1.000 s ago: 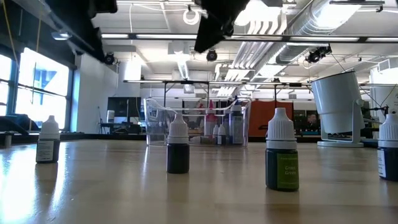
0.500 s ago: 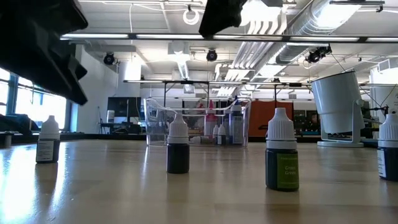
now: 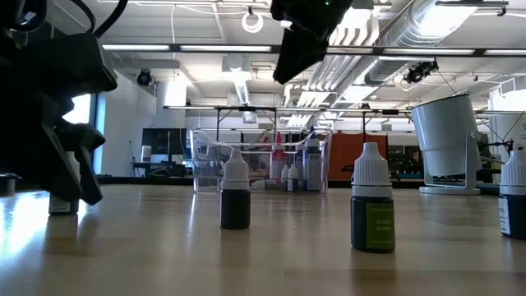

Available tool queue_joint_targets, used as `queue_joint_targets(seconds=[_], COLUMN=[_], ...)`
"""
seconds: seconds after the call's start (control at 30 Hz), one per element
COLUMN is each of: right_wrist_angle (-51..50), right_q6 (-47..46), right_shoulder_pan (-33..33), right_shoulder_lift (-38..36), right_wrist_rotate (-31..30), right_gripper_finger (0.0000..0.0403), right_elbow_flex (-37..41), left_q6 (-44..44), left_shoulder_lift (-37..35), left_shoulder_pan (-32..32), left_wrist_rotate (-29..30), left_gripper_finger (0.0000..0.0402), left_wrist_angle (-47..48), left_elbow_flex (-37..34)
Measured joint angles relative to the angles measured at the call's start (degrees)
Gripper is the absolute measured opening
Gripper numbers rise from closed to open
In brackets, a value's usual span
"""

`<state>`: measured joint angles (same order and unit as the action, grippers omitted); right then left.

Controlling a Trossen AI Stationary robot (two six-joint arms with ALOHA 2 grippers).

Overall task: Pick & Place food coloring
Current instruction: Put the small blue food coloring bottle into the transparent bin

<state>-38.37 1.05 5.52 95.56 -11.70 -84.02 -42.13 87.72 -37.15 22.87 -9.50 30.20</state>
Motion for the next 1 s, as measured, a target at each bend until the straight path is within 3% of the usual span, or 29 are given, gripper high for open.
queue_joint_targets(seconds=[0.73,1.0], right_wrist_angle=[3.54,3.54], right_q6=[-1.10,-1.08], right_shoulder_pan=[0.00,-0.02], right_shoulder_lift=[-0.01,-0.01], right_wrist_rotate=[0.96,0.96], right_gripper_finger=[0.0138,0.0138], right_elbow_flex=[1.43,1.45], left_q6=[3.30,3.30], left_shoulder_lift=[0.47,0.51], left_shoulder_pan=[0.00,0.02], left_wrist_rotate=[-2.81,-1.76], left_gripper_finger=[0.0149,0.0083], left_wrist_angle=[0.95,1.77], left_elbow_flex=[0.03,0.07])
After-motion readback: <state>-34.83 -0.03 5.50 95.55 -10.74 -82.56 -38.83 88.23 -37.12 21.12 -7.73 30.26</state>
